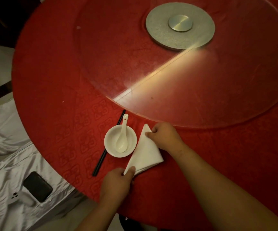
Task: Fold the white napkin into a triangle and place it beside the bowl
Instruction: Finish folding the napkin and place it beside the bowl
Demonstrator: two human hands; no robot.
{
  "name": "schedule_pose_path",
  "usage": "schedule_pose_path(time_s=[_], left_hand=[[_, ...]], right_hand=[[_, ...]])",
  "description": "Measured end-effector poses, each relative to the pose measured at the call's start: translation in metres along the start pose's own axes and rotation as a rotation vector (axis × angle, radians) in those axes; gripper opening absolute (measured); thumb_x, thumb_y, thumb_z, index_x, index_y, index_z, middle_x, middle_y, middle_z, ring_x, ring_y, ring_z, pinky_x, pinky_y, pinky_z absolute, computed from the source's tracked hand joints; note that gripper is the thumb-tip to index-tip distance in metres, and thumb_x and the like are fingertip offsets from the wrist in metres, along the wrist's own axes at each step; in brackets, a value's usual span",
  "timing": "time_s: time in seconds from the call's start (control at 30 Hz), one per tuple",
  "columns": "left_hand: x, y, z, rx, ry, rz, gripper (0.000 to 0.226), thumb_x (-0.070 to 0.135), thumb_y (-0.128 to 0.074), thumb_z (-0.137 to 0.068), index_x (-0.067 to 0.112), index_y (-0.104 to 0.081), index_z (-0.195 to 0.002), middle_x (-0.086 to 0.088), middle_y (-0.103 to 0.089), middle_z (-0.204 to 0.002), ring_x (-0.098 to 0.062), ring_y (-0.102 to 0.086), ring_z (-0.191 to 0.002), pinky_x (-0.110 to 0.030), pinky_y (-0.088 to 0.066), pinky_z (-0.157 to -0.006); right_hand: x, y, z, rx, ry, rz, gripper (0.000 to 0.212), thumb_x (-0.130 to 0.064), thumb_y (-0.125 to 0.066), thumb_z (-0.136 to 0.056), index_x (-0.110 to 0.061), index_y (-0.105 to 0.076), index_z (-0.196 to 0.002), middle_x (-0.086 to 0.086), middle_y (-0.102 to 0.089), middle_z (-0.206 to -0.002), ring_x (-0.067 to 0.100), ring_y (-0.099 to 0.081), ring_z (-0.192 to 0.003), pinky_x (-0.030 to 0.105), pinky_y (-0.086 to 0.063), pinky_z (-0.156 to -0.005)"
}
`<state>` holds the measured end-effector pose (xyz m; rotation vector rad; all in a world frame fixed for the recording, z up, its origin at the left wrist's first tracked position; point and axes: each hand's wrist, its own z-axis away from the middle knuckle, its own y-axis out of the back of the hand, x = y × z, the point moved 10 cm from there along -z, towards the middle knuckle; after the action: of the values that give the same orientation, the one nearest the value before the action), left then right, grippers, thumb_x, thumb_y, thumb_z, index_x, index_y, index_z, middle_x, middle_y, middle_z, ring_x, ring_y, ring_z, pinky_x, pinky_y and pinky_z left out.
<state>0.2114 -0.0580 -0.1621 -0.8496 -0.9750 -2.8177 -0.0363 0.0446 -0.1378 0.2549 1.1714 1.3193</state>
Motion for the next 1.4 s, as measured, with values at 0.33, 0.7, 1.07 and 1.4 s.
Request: schedule_pose_path(time_s=[0.33,0.7,1.07,1.4], left_hand=[[-0.008,0.017,-0.003,0.072,-0.053,-0.132,0.052,0.064,-0.056,-0.093,0.020,-0.068,-0.067,0.003,-0.070,-0.062,-0.012,-0.066,-0.058,-0.034,-0.052,-0.059],[0.006,0.042,0.002,0.291,-0.207,-0.318,0.038,0.068,-0.058,-0.088,0.032,-0.049,-0.078,0.011,-0.058,-0.070,-0.004,-0.054,-0.061,-0.027,-0.035,-0.049],[0.016,0.012,0.033,0.406,-0.957,-0.650,0.050,0.044,-0.057,-0.097,0.014,-0.068,-0.135,-0.009,-0.067,-0.131,-0.028,-0.065,-0.104,-0.043,-0.049,-0.084],[-0.019,0.012,0.042,0.292,-0.981,-0.619,0.069,0.057,-0.041,-0.104,0.008,-0.048,-0.152,-0.008,-0.043,-0.162,-0.020,-0.037,-0.151,-0.049,-0.032,-0.119]], right_hand=[[-0.020,-0.017,-0.002,0.033,0.049,0.025,0.033,-0.047,-0.072,-0.084,-0.024,-0.053,-0.069,-0.006,-0.059,-0.070,0.019,-0.058,-0.068,0.032,-0.043,-0.060],[-0.037,-0.020,-0.002,0.084,0.125,0.139,0.032,-0.053,-0.066,-0.088,-0.027,-0.050,-0.080,-0.009,-0.054,-0.072,0.017,-0.052,-0.066,0.030,-0.030,-0.051],[-0.047,-0.023,0.026,0.510,0.457,0.467,0.029,-0.043,-0.055,-0.095,-0.019,-0.061,-0.080,0.002,-0.060,-0.078,0.026,-0.053,-0.077,0.041,-0.040,-0.072],[-0.045,-0.022,0.021,0.472,0.440,0.403,0.032,-0.045,-0.053,-0.095,-0.018,-0.063,-0.081,0.001,-0.062,-0.080,0.027,-0.056,-0.082,0.041,-0.041,-0.075]])
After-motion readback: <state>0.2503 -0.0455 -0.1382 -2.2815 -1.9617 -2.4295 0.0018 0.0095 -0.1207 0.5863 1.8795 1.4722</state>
